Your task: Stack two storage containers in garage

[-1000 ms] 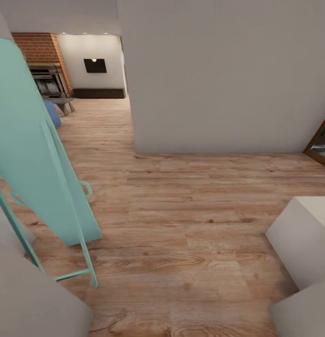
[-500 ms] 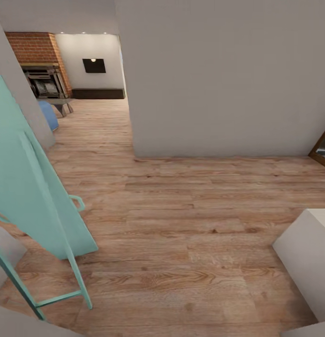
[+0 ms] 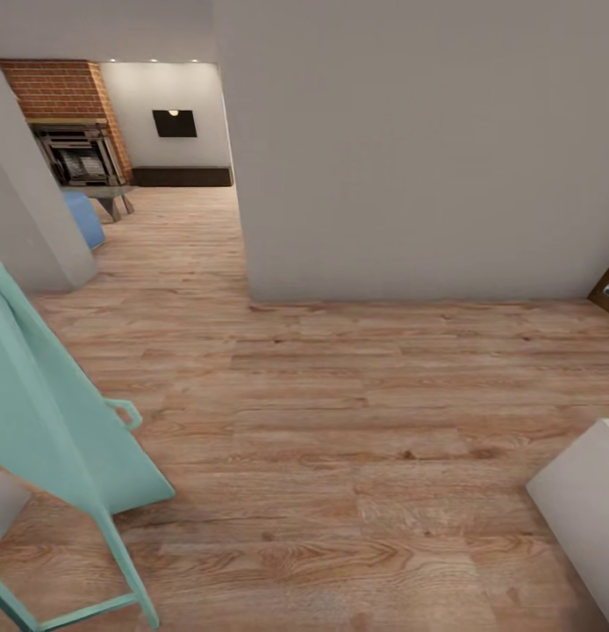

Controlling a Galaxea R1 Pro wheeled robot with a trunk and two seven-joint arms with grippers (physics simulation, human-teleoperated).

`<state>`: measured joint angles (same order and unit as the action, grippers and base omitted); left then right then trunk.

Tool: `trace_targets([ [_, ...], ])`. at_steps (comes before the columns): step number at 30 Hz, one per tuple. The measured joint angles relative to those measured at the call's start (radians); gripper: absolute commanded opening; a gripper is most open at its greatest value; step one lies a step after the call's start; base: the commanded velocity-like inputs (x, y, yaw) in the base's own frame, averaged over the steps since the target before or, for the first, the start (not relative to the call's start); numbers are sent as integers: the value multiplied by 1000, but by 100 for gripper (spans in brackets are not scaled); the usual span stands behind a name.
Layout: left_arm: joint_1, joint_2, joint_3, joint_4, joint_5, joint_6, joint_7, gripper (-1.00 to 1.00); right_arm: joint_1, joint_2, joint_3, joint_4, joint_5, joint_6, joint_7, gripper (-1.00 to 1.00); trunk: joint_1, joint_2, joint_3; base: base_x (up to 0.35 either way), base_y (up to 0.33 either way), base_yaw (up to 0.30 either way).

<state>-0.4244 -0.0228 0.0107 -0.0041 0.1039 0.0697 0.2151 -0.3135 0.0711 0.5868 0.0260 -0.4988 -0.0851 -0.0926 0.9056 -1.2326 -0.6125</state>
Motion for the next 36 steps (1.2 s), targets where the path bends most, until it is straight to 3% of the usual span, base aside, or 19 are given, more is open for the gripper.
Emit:
trace_targets([
  [36,0,0,0,0,0,0,0,100,0,-1,0,0,0,0,0,100,0,0,0,322,0,0],
])
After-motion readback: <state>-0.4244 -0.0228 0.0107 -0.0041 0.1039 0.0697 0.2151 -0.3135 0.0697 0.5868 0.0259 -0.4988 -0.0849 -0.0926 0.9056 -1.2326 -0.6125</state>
